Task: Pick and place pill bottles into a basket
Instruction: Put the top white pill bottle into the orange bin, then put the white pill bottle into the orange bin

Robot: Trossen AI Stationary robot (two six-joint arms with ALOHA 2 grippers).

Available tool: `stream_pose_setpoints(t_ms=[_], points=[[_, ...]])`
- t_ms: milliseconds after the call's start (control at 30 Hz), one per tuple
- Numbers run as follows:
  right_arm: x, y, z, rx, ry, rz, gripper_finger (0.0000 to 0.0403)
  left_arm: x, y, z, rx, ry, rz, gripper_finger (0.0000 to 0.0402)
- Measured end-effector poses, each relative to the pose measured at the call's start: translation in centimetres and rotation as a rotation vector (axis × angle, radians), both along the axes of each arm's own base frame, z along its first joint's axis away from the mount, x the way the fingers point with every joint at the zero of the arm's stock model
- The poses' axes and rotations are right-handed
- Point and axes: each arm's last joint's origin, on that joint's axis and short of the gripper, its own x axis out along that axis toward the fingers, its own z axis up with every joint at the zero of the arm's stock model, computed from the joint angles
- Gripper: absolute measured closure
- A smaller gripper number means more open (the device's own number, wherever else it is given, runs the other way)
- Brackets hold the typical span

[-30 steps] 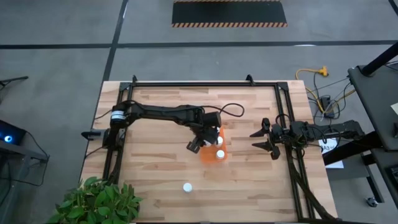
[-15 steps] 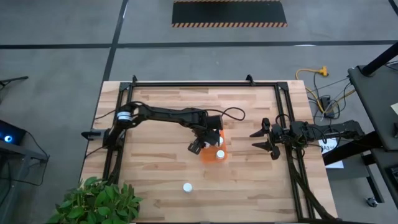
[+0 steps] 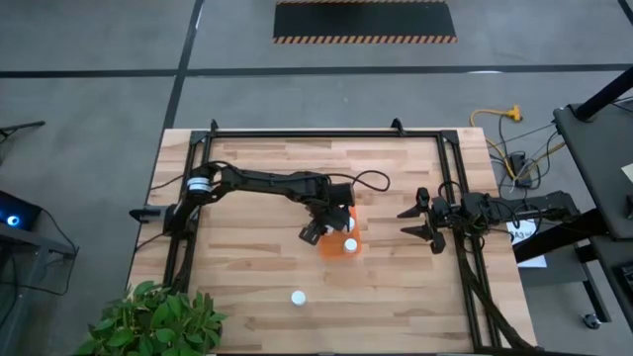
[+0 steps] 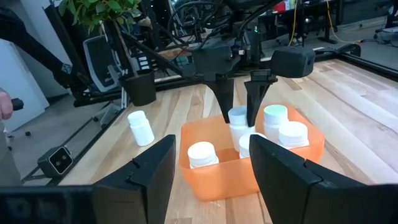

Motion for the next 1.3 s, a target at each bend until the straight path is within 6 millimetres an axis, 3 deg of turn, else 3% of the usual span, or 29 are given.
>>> stream_pose_setpoints(t_ms=[267,633,1000,1300], points=[[0.0,0.0,0.0,0.000,0.000,0.000,0.0209,0.0,0.1,0.0,0.031,-0.003,0.011,0.0199],[0.0,0.0,0.0,0.000,0.000,0.000,0.0209,0.1,0.1,0.3,0.038,-0.004,0.014,0.0211],[0.0,0.0,0.0,0.000,0.000,0.000,0.0209,-0.1,0.1,5.4,0.055,-0.073,0.023,0.0211],[0.0,0.0,0.0,0.000,0.001,0.001,0.0209,-4.0,-0.8,9.7,-0.082,-0.064,-0.049,0.0211]])
